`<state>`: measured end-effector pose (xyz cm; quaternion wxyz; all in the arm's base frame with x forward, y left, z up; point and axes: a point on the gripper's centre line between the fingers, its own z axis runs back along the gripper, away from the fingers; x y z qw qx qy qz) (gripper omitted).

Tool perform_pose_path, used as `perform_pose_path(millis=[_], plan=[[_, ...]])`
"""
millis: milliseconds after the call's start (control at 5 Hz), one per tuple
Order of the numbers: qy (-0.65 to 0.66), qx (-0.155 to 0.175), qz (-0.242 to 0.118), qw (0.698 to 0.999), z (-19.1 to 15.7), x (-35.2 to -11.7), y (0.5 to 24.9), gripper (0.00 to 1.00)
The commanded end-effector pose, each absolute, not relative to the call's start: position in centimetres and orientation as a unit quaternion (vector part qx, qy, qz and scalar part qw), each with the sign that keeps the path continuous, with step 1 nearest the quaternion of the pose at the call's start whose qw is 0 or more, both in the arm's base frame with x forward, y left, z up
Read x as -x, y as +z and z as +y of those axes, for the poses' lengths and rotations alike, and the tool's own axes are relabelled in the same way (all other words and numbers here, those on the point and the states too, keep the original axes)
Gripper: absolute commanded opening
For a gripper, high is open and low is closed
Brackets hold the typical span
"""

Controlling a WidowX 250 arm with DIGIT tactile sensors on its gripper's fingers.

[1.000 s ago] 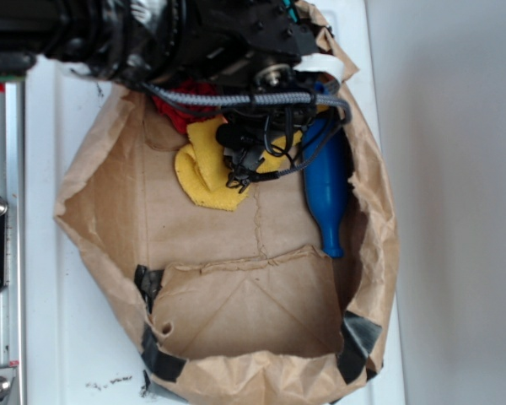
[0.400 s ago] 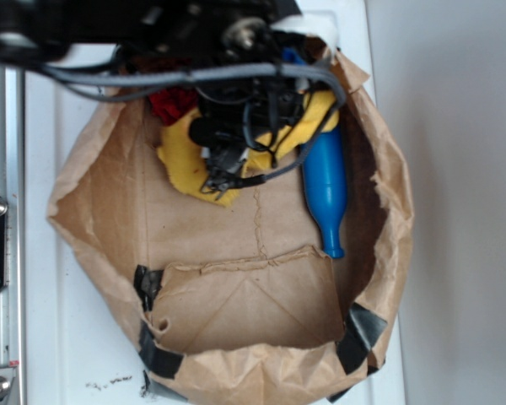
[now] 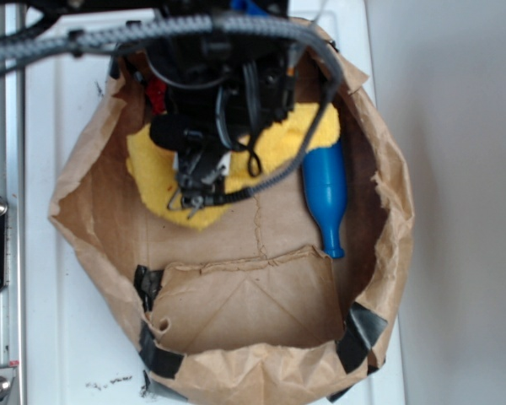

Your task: Grab the yellow cloth.

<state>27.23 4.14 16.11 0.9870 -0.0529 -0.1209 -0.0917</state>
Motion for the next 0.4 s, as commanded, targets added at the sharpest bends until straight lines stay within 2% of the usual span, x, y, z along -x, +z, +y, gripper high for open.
perform_pose_path(millis=[0,200], plan=[[-0.114,-0.031,-0.171,0.978,0.51,-27.25,18.82,0.00],[-0.144,-0.070,-0.181,0.970,0.23,-26.89,17.84,0.11]])
